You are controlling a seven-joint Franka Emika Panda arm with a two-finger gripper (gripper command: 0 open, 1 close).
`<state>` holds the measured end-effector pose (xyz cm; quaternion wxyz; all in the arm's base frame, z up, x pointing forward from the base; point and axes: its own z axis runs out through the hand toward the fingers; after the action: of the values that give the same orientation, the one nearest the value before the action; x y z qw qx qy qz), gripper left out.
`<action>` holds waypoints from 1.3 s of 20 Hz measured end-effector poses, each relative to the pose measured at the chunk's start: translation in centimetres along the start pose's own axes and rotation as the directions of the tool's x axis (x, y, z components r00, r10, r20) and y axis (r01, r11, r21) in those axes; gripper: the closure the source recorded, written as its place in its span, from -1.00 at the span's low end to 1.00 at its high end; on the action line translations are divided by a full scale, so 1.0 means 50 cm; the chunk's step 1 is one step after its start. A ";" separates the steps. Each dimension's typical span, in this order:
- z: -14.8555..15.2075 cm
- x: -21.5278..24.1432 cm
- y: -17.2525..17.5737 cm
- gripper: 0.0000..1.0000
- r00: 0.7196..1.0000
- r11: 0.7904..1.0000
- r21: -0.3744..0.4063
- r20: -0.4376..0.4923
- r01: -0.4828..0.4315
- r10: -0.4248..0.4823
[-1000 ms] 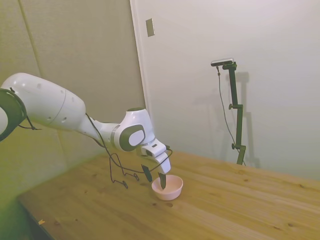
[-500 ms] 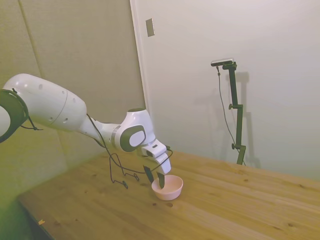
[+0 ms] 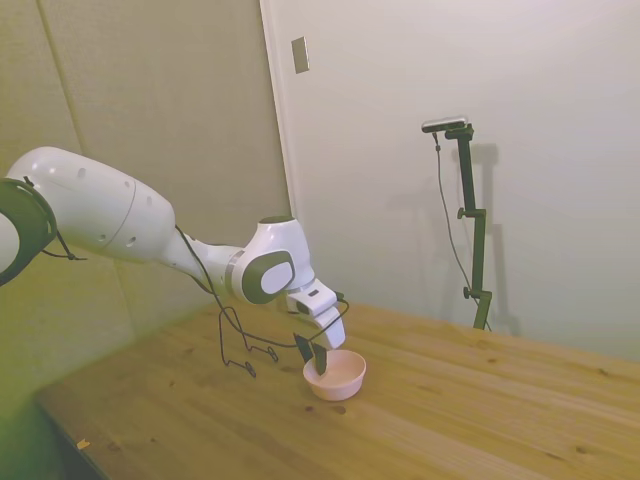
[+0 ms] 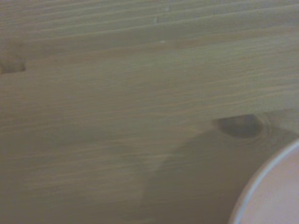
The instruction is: Load the bowl
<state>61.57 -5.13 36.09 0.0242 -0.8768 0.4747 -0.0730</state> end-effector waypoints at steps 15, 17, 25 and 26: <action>-0.102 -0.054 -0.007 1.00 0.971 0.974 0.201 0.193 0.104 -0.144; -0.131 -0.086 -0.015 1.00 0.962 0.964 0.241 0.217 0.113 -0.167; -0.192 -0.161 -0.007 1.00 0.929 0.916 0.382 0.282 0.120 -0.240; -0.188 -0.166 -0.003 1.00 0.923 0.909 0.401 0.294 0.116 -0.247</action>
<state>55.82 2.14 44.50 0.2658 -0.8959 0.3558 -0.0131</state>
